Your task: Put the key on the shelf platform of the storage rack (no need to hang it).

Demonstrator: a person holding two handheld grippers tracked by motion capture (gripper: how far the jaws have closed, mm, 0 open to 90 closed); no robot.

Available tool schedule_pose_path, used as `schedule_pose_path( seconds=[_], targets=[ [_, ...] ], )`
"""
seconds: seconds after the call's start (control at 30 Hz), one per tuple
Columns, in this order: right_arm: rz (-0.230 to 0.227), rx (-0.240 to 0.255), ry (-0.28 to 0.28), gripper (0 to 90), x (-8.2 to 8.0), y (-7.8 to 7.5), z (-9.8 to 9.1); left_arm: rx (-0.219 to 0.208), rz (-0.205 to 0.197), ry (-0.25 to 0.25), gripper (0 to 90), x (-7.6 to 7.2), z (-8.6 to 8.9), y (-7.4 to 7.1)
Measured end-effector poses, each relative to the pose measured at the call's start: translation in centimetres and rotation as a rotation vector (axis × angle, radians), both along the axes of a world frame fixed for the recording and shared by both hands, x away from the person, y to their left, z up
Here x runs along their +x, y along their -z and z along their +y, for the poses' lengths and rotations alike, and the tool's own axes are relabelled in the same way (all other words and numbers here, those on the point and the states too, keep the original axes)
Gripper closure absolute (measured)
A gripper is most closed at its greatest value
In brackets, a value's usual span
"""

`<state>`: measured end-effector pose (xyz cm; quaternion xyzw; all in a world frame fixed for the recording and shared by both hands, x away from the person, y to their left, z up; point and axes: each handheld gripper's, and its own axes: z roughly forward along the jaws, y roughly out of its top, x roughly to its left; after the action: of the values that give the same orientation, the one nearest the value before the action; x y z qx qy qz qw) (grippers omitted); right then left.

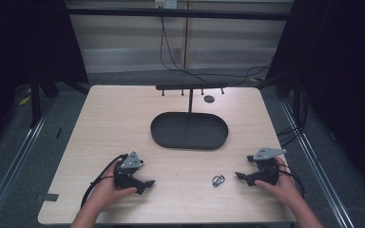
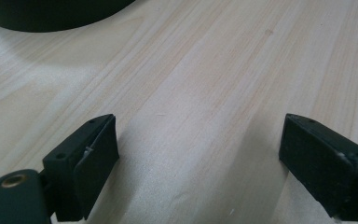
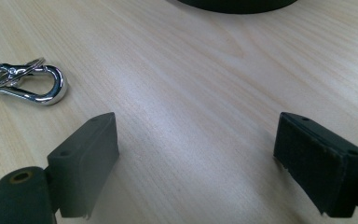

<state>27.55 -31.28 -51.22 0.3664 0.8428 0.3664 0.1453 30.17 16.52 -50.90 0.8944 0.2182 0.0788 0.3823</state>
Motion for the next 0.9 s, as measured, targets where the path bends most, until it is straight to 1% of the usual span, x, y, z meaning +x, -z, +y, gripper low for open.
schedule_pose_path(
  seconds=[0.13,0.23,0.37,0.4,0.43,0.5,0.53,0.57,0.6,0.63,0.67,0.7,0.73,0.77,0.8,0.83,0.87,0.9],
  targets=[
    [-0.001,-0.001,-0.003,13.2,0.0,0.0,0.0,-0.001,0.000,0.000,11.3,0.0,0.0,0.0],
    [0.008,0.002,0.011,13.9,-0.2,0.0,0.0,-0.006,0.001,-0.005,11.3,0.0,0.0,0.0],
    [0.038,-0.025,0.018,15.0,-0.3,-0.4,0.0,-0.001,0.000,-0.001,11.3,0.0,0.0,0.0],
    [0.051,-0.033,0.021,15.5,-0.3,-0.6,0.0,-0.006,0.001,-0.003,11.3,0.0,0.0,0.0],
    [0.063,-0.041,0.029,16.3,-0.3,-0.7,0.2,-0.002,0.000,-0.001,11.3,0.0,0.0,0.0],
    [0.086,-0.070,0.027,17.9,-0.4,-1.1,0.4,-0.005,0.001,-0.003,11.3,0.0,0.0,0.0],
    [0.108,-0.080,0.020,19.7,-0.4,-1.3,0.5,-0.005,0.001,-0.004,11.3,0.0,0.0,0.0],
    [0.108,-0.080,0.020,19.7,-0.4,-1.3,0.5,-0.005,0.001,-0.004,11.3,0.0,0.0,0.0],
    [0.156,-0.101,0.009,22.2,-0.3,-1.8,0.7,-0.005,0.001,-0.004,11.3,0.0,0.0,0.0],
    [0.156,-0.101,0.009,22.2,-0.3,-1.8,0.7,-0.005,0.001,-0.004,11.3,0.0,0.0,0.0],
    [0.192,-0.109,0.009,22.1,-0.3,-2.2,0.9,-0.005,0.002,-0.004,11.3,0.0,0.0,0.0],
    [0.192,-0.109,0.009,22.1,-0.3,-2.2,0.9,-0.005,0.002,-0.004,11.3,0.0,0.0,0.0],
    [0.211,-0.106,0.010,24.2,-0.5,-2.6,1.2,-0.005,0.002,-0.004,11.3,0.0,0.0,0.0],
    [0.211,-0.106,0.010,24.2,-0.5,-2.6,1.2,-0.005,0.002,-0.004,11.3,0.0,0.0,0.0],
    [0.236,-0.117,0.009,24.6,-0.5,-2.8,1.3,-0.005,0.002,-0.003,11.3,0.0,0.0,0.0],
    [0.240,-0.121,0.005,24.9,-0.5,-2.9,1.3,-0.006,0.002,-0.004,11.3,0.0,0.0,0.0],
    [0.257,-0.129,0.005,24.9,-0.5,-3.1,1.4,-0.006,0.002,-0.004,11.3,0.0,0.0,0.0],
    [0.263,-0.135,0.004,25.0,-0.5,-3.2,1.5,-0.005,0.002,-0.004,11.3,0.0,0.0,0.0]
  ],
)
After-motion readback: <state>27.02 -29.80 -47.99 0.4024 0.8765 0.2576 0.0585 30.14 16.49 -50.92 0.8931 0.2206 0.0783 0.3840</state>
